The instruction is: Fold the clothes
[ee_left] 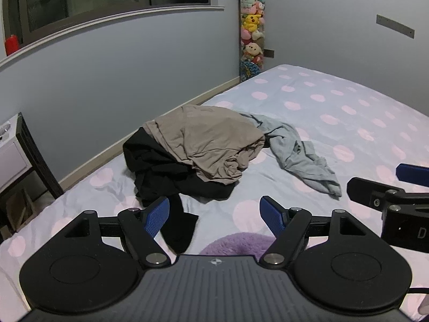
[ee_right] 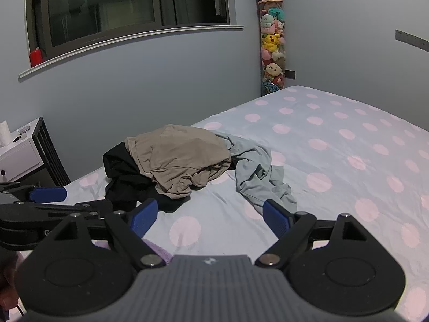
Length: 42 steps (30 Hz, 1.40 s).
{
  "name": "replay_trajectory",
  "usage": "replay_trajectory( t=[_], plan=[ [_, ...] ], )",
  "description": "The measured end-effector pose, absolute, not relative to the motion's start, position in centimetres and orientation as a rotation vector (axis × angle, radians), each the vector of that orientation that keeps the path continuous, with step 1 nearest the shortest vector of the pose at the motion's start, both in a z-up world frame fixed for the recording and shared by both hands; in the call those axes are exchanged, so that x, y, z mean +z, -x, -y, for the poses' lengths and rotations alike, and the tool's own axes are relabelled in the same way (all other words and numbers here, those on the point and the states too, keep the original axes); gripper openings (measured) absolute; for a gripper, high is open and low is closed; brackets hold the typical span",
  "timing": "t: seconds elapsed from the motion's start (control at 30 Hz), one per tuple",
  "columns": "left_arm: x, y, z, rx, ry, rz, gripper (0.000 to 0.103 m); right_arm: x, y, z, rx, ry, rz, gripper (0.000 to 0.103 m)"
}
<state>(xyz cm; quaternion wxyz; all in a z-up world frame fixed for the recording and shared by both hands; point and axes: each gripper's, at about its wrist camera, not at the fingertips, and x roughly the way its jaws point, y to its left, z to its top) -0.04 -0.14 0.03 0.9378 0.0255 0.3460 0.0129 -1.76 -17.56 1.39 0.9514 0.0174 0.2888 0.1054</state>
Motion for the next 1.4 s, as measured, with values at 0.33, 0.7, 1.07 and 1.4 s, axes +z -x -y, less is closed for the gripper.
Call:
replay_trajectory(
  t=[0.33, 0.7, 1.07, 1.4],
  plan=[
    [0.3, 0.1, -0.1, -0.001, -0.008, -0.7, 0.073, 1.3, 1.9, 17.9, 0.235, -0.046, -0.576, 0.09],
    [0.4, 0.3, -0.3, -0.057, 0.033, -0.684, 0.07, 1.6, 2.4, 17.3, 0.19, 0.034, -0.531, 0.091],
    [0.2, 0.2, 0.1, -0.036, 0.012, -0.693, 0.069, 1.5, 2.0, 16.8, 0.197, 0.022, -0.552, 0.094],
    [0.0, 0.0, -0.1, -0.023, 0.005, -0.704, 0.069, 1.3, 1.7, 16.6, 0.191, 0.035, -0.569, 0.094]
  ],
)
